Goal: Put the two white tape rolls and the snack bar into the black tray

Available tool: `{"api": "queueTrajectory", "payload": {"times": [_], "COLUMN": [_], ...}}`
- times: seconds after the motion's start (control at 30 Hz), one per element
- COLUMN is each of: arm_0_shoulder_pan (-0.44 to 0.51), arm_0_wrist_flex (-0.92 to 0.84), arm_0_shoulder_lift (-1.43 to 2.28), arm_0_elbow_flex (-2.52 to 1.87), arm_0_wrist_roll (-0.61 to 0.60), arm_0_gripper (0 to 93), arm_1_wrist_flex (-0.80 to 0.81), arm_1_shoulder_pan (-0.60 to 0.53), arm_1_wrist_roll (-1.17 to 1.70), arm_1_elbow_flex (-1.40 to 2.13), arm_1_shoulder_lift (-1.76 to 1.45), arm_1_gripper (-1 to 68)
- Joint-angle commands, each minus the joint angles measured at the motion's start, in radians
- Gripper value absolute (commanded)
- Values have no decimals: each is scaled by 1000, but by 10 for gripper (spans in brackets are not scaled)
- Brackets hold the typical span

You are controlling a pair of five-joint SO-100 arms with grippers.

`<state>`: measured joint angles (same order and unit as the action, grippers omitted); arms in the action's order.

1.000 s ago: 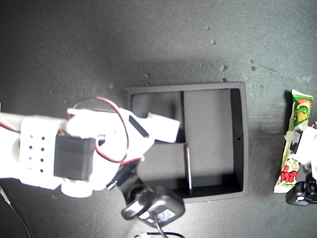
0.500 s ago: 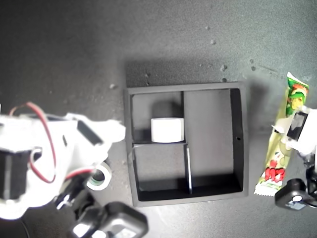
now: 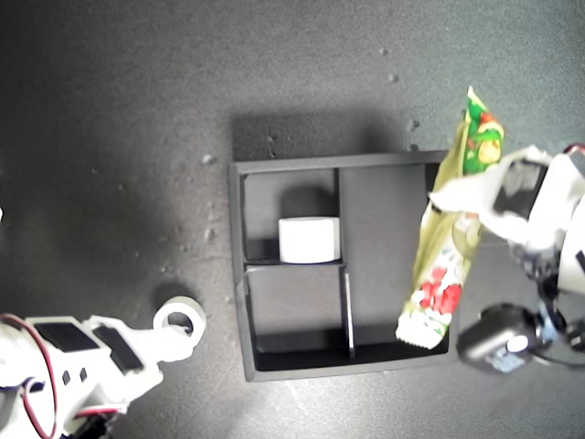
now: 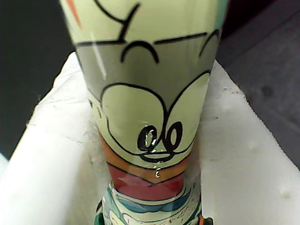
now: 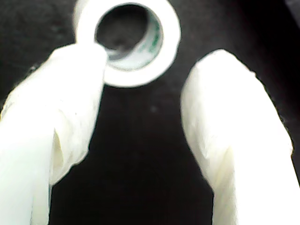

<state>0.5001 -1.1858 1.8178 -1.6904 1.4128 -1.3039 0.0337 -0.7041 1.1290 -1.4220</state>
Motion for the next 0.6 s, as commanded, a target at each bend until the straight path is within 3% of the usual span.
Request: {"api": "queueTrajectory", "payload": {"times": [0.0, 0.1, 0.33, 0.57], "arm_0_shoulder_pan": [26, 41, 81, 81], "arm_0_wrist_flex": [32, 81, 304, 426], "arm_0_shoulder_lift": [18, 51, 94, 75], "arm_0_elbow_flex": [-37, -110, -261, -327], "arm_0_wrist_roll": [37, 67, 67, 60], "arm_0_gripper": [119, 118, 117, 118], "arm_1_wrist_flex": [-37, -49, -34, 196], "arm_1_shoulder_pan": [6, 0, -64, -100], "arm_1_wrist_roll": [-230, -285, 265, 609], "arm_1_elbow_flex": [17, 25, -14, 38], "arm_1_shoulder_lift": [-8, -8, 0, 8], "arm_1_gripper": [-5, -5, -5, -5]}}
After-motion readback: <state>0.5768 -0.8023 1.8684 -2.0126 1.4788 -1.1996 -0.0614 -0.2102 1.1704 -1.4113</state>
